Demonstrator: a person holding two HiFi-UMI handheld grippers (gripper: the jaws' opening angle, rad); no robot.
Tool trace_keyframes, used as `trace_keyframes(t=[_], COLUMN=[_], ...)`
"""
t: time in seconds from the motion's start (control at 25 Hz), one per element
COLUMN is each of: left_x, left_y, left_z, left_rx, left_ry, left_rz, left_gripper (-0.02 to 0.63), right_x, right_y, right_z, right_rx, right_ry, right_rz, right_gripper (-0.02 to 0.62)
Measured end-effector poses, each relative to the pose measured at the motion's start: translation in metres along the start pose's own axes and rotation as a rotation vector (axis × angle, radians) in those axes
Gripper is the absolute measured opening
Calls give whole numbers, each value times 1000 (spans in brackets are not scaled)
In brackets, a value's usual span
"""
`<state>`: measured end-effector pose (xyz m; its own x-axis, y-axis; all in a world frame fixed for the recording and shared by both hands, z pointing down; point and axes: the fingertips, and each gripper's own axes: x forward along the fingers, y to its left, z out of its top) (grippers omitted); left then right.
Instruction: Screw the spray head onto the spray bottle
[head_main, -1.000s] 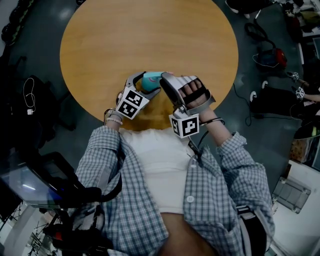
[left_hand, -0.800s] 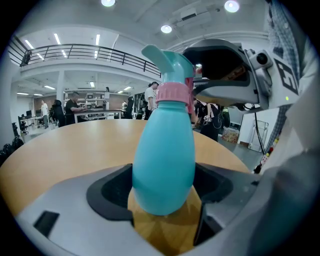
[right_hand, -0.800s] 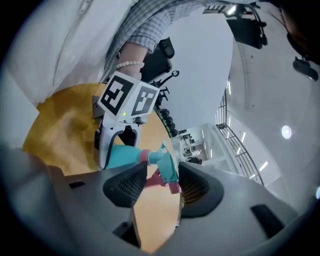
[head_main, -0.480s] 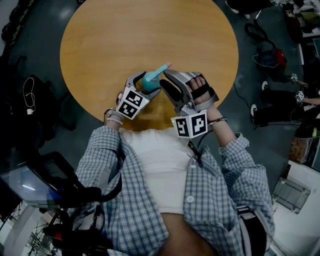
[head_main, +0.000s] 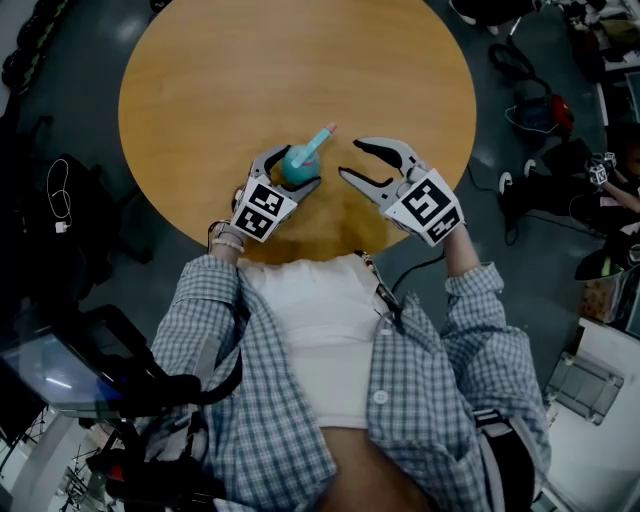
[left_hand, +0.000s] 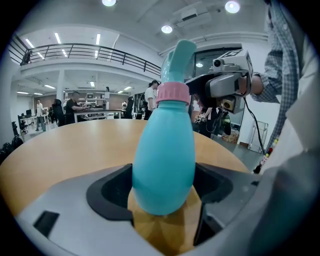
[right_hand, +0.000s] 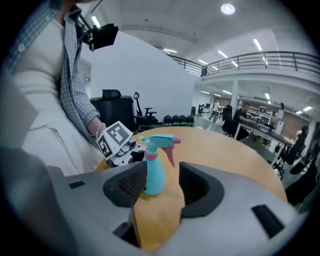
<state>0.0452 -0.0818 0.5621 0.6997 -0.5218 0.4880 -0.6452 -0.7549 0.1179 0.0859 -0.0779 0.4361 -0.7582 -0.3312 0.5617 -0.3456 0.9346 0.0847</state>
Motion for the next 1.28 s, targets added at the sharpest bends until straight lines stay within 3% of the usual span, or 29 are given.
trace_keyframes(t=[0.08, 0.2, 0.44, 0.6, 0.76, 1.04, 1.12, 1.2, 1.28], left_x=[-1, -2, -3, 3, 8, 17, 19, 21, 21], left_y=[-1, -1, -2, -3, -4, -8, -9, -11, -12], left_z=[0, 0, 0, -2, -1, 11, 15, 16, 17], left_rx=[0, 0, 0, -10, -9, -10, -7, -7, -6], left_ry=[0, -1, -3, -2, -11, -19, -23, -26, -28], left_rz=[-2, -1, 1, 2, -1, 6, 6, 8, 8], left_gripper=[373, 373, 373, 373, 373, 373, 373, 373, 373], right_x=[-1, 1, 14, 26, 35, 46, 46, 47, 46], right_y=[-3, -6, 10, 19, 24, 21, 19, 19, 19], right_z=[2, 21, 61, 52, 34, 8, 2, -2, -5], right_rx=[-22, -148, -679, -1060, -1315, -1576, -1599, -1606, -1602], right_ry=[24, 77, 252, 421, 522, 581, 602, 611, 621], right_rz=[32, 85, 239, 383, 497, 643, 668, 686, 703], right_gripper=[193, 240, 250, 250, 250, 249, 247, 185, 164])
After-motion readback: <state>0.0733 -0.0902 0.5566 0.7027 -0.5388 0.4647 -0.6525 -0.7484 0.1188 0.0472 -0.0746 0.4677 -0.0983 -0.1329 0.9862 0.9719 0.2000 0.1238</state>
